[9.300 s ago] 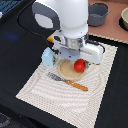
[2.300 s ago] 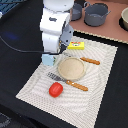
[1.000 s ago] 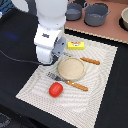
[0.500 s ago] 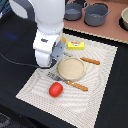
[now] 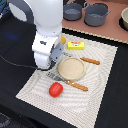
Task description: Interact with the objects in diverse but meaningful ways.
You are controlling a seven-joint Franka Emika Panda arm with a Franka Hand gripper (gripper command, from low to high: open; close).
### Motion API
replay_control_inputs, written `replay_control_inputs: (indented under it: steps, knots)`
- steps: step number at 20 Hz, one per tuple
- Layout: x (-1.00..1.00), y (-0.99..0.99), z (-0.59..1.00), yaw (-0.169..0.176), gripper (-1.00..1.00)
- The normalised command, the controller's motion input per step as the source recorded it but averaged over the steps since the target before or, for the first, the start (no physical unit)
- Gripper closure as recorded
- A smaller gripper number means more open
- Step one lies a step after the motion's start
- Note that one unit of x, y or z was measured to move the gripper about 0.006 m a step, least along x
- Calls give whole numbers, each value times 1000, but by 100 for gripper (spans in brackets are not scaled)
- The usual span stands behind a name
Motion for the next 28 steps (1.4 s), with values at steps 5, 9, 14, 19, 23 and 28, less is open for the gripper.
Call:
replay_control_inputs:
  steps: [5,9,14,19,23,28]
  knots:
    - [-565,-590,325,0,100]
    - [-429,-734,133,0,100]
    - [-343,-817,2,0,100]
    - [-162,-853,0,-9,100]
    - [-42,-444,-134,-8,100]
    - [37,13,-157,0,100]
